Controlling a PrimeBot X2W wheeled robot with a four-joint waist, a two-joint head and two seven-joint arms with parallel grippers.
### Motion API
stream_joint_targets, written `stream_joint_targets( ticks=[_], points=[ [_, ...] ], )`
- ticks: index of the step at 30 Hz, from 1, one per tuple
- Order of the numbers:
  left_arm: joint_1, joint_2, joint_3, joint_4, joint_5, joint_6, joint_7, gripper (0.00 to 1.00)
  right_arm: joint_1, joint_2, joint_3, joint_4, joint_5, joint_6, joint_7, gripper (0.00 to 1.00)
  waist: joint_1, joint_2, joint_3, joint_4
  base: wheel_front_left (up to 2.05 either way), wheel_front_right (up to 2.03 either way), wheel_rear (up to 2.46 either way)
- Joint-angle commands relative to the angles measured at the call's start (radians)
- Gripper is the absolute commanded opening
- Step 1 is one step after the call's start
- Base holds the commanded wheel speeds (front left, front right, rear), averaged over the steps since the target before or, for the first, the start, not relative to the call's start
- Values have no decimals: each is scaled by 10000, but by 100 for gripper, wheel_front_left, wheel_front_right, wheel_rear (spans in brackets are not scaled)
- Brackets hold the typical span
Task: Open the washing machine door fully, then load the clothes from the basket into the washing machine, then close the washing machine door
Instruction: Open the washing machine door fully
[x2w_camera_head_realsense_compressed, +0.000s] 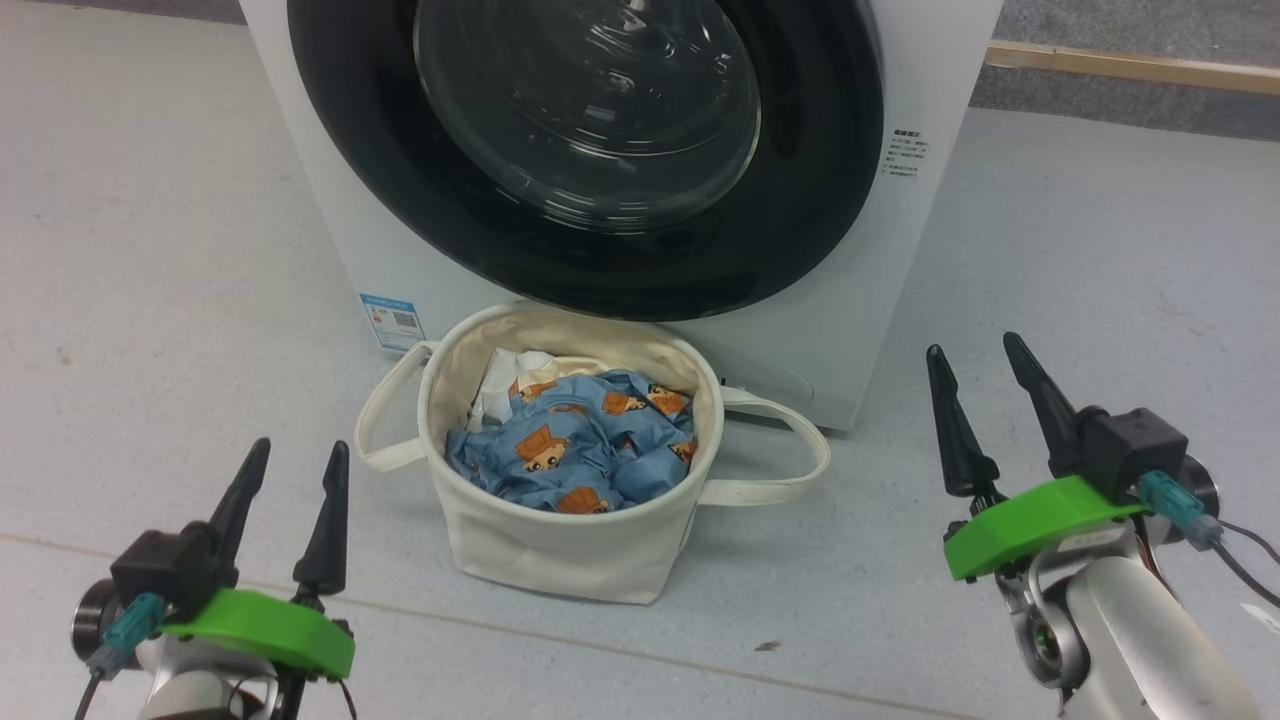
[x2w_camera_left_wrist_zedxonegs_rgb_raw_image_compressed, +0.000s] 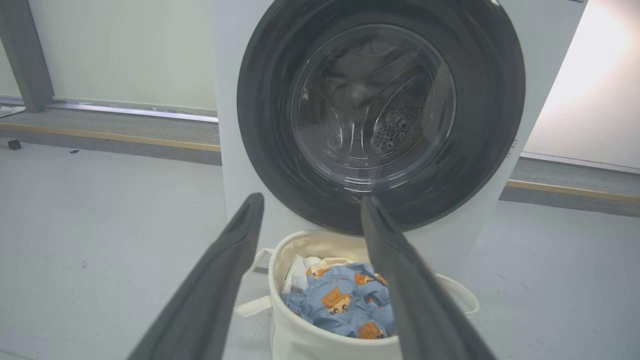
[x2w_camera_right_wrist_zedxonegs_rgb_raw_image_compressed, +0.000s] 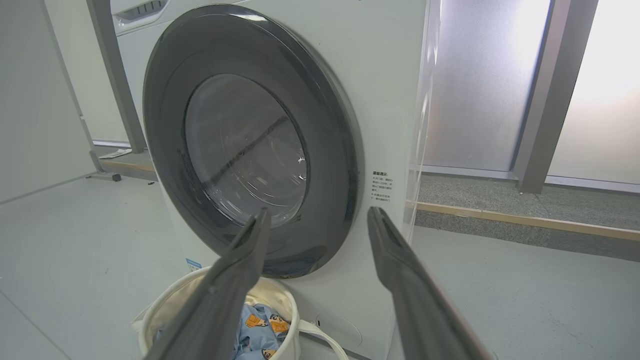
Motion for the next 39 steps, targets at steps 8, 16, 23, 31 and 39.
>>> stream_joint_targets(
  ticks=[8,16,23,31,39],
  points=[
    [-334,-61,352,-473,28,53,-120,100,-301,132,-142,-295,230,0,-122,100,0,0,50,83,0,0,0],
    [-287,-501,648,-876,-326,45,-120,100,-423,113,-464,-340,297,0,-122,100,0,0,358,282,0,0,0],
    [-268,-642,619,-1003,-97,142,-120,100,-691,103,-831,-242,413,0,-122,100,0,0,797,497,0,0,0],
    [-614,-807,566,-1127,80,232,-120,100,-1388,-306,-1179,-508,693,0,-122,100,0,0,1836,824,0,0,0],
    [-1037,-1063,430,-1544,212,60,-120,100,-2255,-821,-1693,-639,1032,0,-122,0,0,0,2758,1216,0,0,0]
  ],
)
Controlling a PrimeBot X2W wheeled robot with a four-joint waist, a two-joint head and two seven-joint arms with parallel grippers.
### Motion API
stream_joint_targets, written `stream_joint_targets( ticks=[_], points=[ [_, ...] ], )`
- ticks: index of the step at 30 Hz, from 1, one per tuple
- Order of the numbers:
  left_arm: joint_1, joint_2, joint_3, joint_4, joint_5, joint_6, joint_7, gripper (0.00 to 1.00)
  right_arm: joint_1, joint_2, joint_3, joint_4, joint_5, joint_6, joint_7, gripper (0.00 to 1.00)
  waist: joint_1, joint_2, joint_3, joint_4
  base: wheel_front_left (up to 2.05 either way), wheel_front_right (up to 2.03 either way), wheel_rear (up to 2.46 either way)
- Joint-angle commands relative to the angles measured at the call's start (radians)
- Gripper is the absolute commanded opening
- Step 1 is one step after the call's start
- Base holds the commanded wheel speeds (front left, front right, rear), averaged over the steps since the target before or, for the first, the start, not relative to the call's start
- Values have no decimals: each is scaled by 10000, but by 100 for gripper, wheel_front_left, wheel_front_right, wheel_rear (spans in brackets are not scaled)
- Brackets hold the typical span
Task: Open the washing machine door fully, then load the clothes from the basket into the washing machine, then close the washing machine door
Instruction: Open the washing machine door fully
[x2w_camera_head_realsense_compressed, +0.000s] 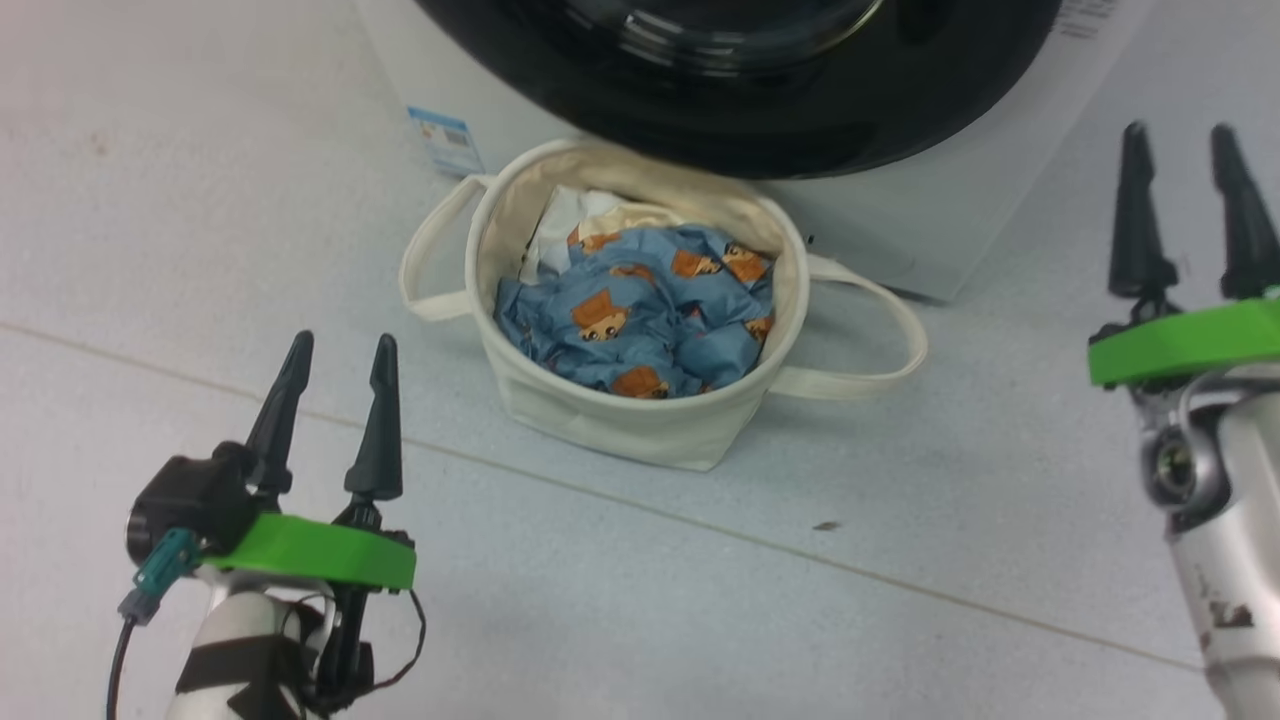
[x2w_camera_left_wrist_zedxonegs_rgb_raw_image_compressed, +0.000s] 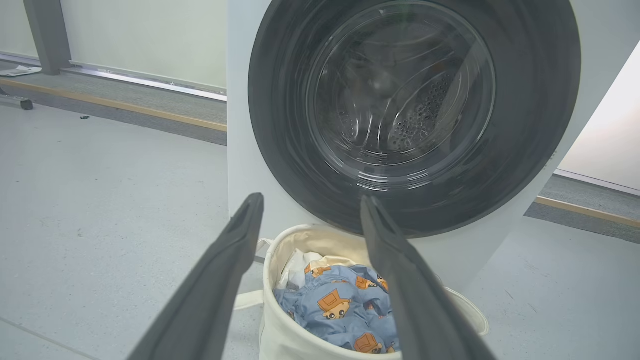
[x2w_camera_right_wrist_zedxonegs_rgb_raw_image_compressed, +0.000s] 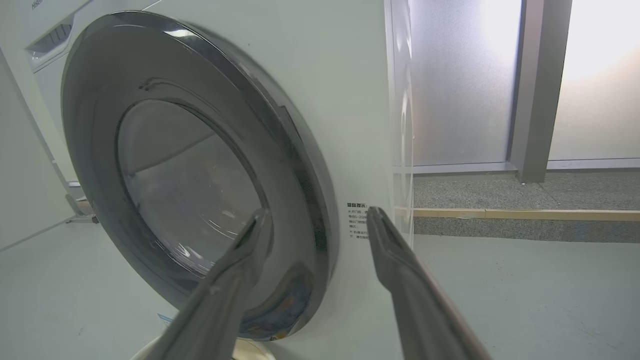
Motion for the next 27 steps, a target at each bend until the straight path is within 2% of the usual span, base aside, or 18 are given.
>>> stream_joint_targets(
  ticks=[1,5,9,18,27],
  points=[
    [-262,86,308,-371,63,-40,-118,100,-325,-219,58,-310,45,0,-122,0,-2,0,302,213,0,0,0],
    [-372,-17,271,-361,92,-89,-118,100,-779,-484,52,-303,208,0,-122,0,-2,0,625,343,0,0,0],
    [-505,-108,246,-418,104,-130,-118,100,-1295,-621,-117,-121,969,0,-122,0,-2,0,937,472,0,0,0],
    [-591,-214,218,-437,195,-187,-118,100,-2711,-1021,-458,1143,4014,0,69,0,-2,0,1323,830,0,0,0],
    [-653,-281,226,-569,161,-184,-118,100,-4251,-1601,-203,2043,5949,0,867,0,-2,0,1890,1224,0,0,0]
  ],
)
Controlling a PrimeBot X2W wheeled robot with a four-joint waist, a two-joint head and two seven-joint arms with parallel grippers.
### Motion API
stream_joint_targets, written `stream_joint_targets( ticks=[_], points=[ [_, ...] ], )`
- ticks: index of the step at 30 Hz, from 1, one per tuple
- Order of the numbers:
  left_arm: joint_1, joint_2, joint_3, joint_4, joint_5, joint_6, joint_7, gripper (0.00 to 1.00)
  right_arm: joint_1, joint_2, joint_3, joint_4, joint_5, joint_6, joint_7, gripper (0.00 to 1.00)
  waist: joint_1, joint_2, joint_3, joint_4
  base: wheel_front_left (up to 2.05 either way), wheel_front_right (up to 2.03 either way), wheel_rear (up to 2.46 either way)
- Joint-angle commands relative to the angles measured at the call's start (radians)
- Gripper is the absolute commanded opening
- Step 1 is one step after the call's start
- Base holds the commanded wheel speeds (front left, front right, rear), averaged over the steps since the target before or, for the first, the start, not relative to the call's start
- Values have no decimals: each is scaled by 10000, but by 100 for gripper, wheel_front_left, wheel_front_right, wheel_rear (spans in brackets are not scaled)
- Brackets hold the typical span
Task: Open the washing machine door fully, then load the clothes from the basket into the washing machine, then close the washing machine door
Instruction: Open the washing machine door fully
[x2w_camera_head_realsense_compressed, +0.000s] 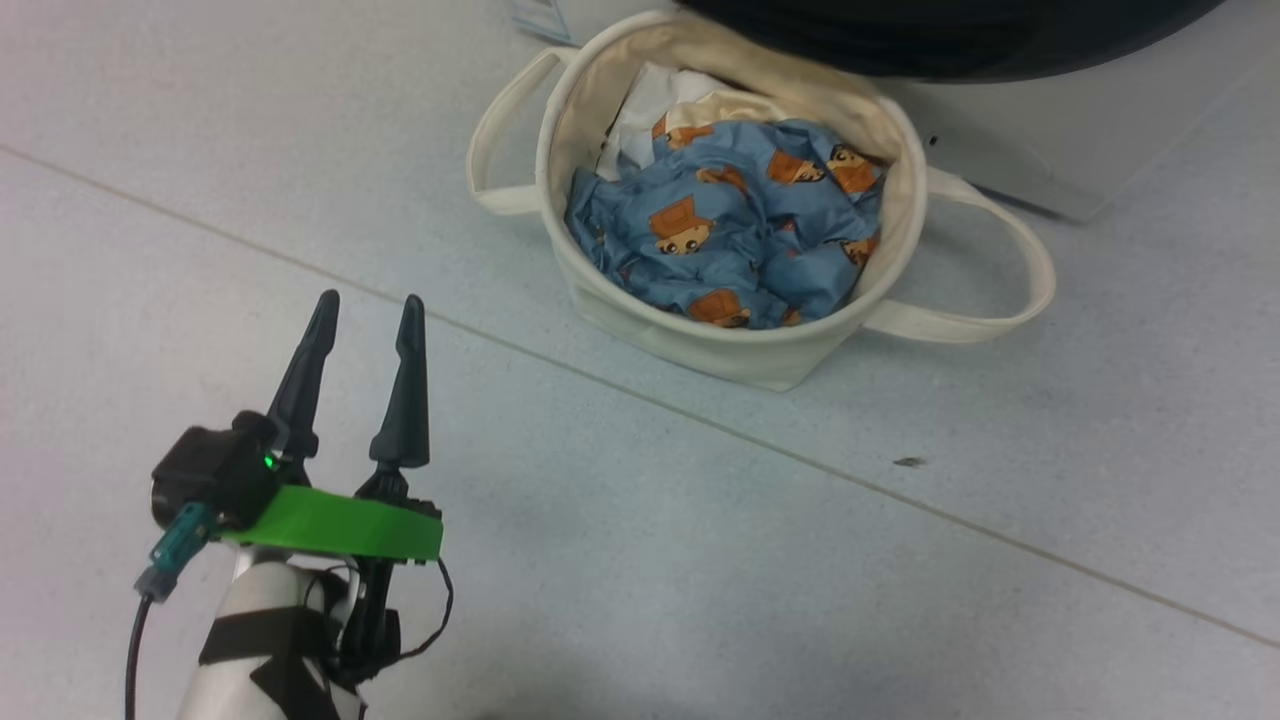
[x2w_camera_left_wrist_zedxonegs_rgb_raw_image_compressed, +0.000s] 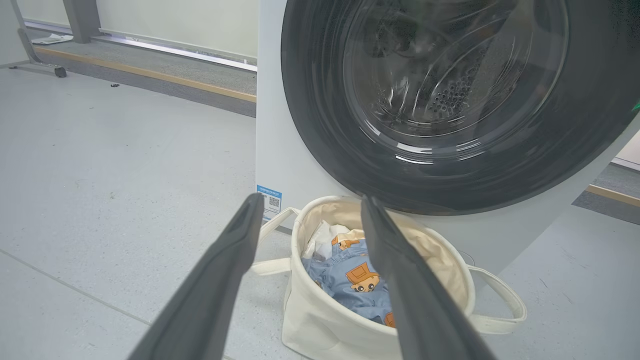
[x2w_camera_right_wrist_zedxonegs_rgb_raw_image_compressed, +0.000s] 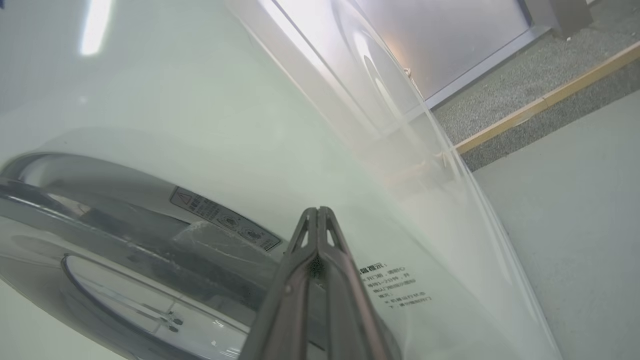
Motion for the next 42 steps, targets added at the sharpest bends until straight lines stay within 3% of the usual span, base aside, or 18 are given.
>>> stream_joint_targets(
  ticks=[1,6,11,20,26,42],
  points=[
    [-224,178,295,-364,40,-16,-61,100,-173,-120,131,-232,137,2,123,0,-1,0,147,112,0,0,0],
    [-310,142,221,-377,-34,20,-61,100,-975,99,-200,499,2440,2,1701,0,-1,0,370,254,0,0,0],
    [-335,131,205,-370,-51,37,-61,100,-1439,219,-371,827,3725,2,3054,0,-1,0,451,255,0,0,0],
    [-382,124,143,-322,-98,49,-61,100,-2056,315,-407,1053,4837,2,4667,0,-1,0,520,169,0,0,0],
    [-390,123,164,-208,-75,58,-61,100,-2091,382,-9,1085,4946,2,5598,0,-1,0,386,12,0,0,0],
    [-145,138,516,316,158,-48,-61,100,-564,890,764,719,5566,2,7591,0,-1,0,-796,-673,0,0,0]
  ],
)
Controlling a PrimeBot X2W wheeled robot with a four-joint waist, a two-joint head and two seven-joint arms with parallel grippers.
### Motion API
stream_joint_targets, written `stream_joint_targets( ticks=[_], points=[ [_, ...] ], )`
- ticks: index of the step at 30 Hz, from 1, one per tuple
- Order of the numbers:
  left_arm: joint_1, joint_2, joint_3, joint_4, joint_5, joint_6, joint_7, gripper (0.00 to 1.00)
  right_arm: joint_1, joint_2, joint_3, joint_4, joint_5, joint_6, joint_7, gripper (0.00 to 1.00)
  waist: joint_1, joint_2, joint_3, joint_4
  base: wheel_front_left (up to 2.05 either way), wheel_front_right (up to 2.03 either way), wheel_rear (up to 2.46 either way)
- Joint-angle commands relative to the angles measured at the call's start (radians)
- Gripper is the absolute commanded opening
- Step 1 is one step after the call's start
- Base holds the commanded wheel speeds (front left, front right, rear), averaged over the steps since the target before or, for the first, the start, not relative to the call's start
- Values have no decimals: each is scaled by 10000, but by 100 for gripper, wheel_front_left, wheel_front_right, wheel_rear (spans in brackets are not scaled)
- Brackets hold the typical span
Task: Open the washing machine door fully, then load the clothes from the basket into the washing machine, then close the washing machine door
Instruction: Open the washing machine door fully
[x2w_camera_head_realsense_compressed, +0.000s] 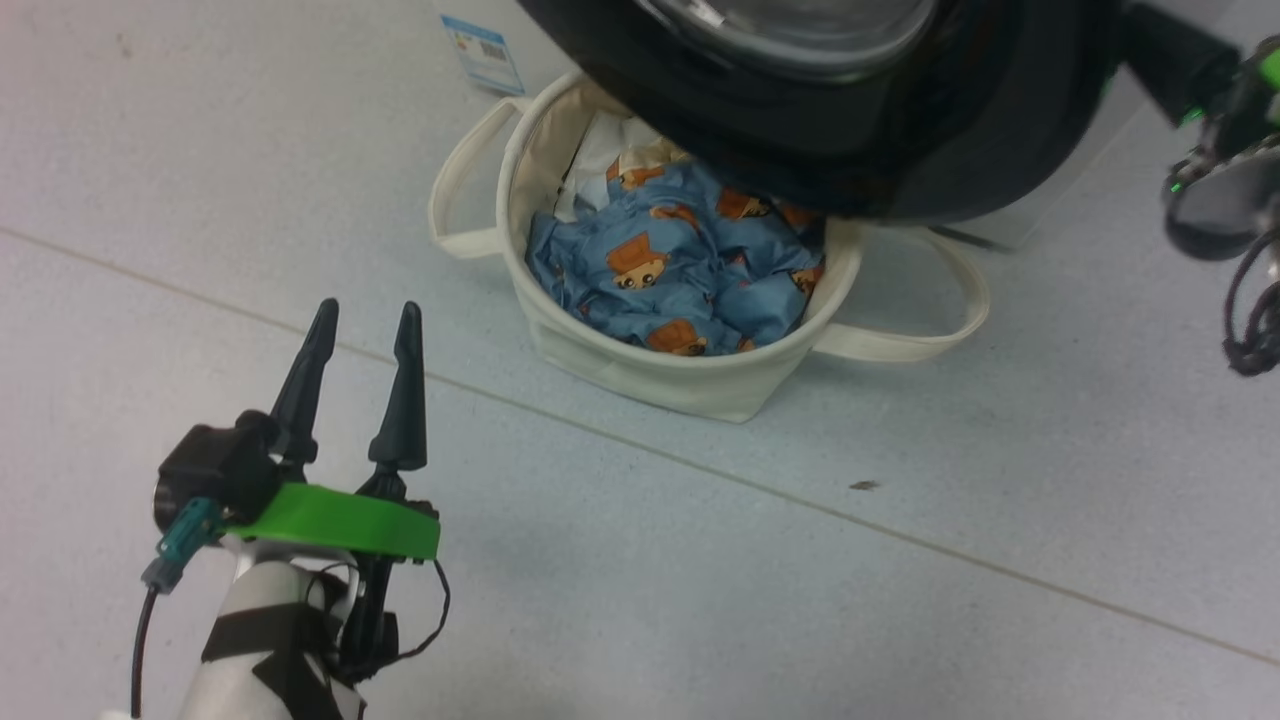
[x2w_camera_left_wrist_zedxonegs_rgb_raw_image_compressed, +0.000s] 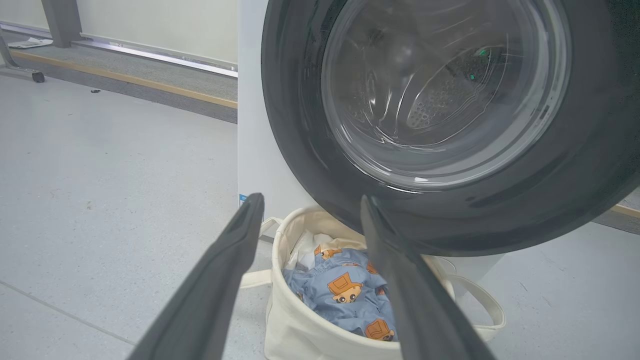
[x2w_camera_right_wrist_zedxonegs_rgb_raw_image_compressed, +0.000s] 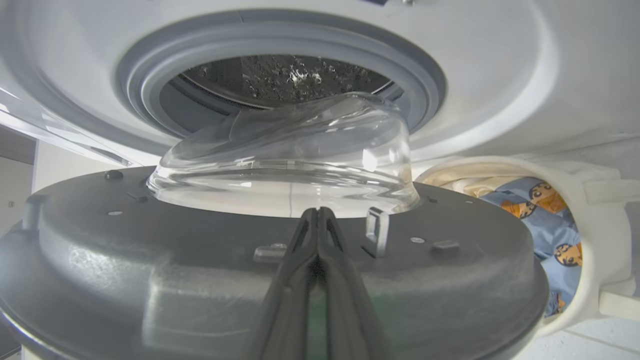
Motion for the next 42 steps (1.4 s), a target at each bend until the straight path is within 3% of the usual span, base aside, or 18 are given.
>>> stream_joint_targets(
  ticks=[1,16,33,42],
  points=[
    [63,219,435,-212,103,-51,-61,100,70,220,168,-416,118,14,179,0,1,0,-234,-160,0,0,0],
    [1119,443,1037,190,158,-110,-61,100,1165,912,1260,-612,198,14,1381,0,1,0,-1679,-359,0,0,0],
    [1958,546,1258,396,121,-83,-61,100,2324,1867,2608,-1097,-375,14,1770,0,1,0,-3002,259,0,0,0],
    [2447,788,1422,476,36,19,-25,100,2824,2620,2844,-1356,-429,14,1324,0,1,0,-3574,706,0,0,0]
  ],
)
